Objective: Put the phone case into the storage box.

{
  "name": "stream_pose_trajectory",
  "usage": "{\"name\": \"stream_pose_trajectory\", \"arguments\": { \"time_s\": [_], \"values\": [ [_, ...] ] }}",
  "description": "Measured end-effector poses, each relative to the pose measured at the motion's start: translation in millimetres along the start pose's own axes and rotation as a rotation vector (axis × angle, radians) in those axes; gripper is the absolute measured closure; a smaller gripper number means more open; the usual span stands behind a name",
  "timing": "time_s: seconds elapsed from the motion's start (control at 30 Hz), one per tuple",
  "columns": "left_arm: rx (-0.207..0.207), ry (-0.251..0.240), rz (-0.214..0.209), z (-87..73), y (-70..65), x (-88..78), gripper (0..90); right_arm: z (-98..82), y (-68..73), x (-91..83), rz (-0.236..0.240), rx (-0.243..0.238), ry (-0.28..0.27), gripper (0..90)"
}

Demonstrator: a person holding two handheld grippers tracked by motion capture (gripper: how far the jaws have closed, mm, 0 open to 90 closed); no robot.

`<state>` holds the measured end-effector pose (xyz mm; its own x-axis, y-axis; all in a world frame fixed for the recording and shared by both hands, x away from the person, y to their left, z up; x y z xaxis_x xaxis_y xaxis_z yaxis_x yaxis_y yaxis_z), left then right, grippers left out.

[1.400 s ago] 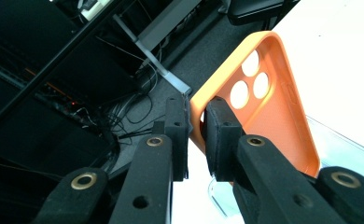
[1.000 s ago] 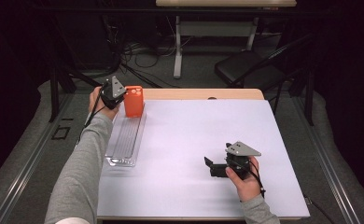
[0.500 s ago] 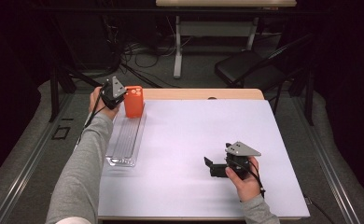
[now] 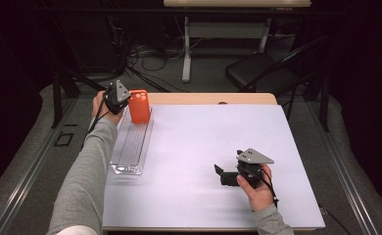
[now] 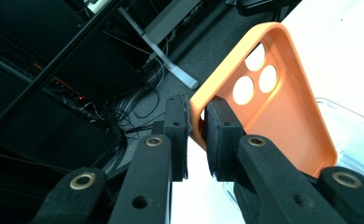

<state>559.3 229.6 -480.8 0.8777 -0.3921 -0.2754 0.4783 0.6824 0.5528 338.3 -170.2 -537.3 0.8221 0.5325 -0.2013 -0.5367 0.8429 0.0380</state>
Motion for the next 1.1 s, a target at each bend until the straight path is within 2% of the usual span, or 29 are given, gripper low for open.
{"name": "stream_pose_trajectory", "arguments": {
  "time_s": [0.3,1.1],
  "values": [
    [-0.021,0.003,0.014,-2.6,1.2,0.8,80.0,-0.6,-0.4,0.1,-0.001,0.003,0.006,3.5],
    [-0.027,-0.005,0.023,-2.3,1.7,1.9,75.3,-1.2,-0.1,0.3,0.002,0.004,0.01,4.2]
  ]
}}
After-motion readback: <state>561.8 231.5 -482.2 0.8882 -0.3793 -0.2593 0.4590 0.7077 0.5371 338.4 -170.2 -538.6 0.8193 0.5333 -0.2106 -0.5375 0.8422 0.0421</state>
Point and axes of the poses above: each handheld gripper's, and its own axes: x roughly forward along the jaws, z roughly out of its top, y roughly to its left, the point moved 4 cm from there along x, roughly forward along the jaws, and after that the axes turned 14 degrees about -y, right-handed, at the moved point
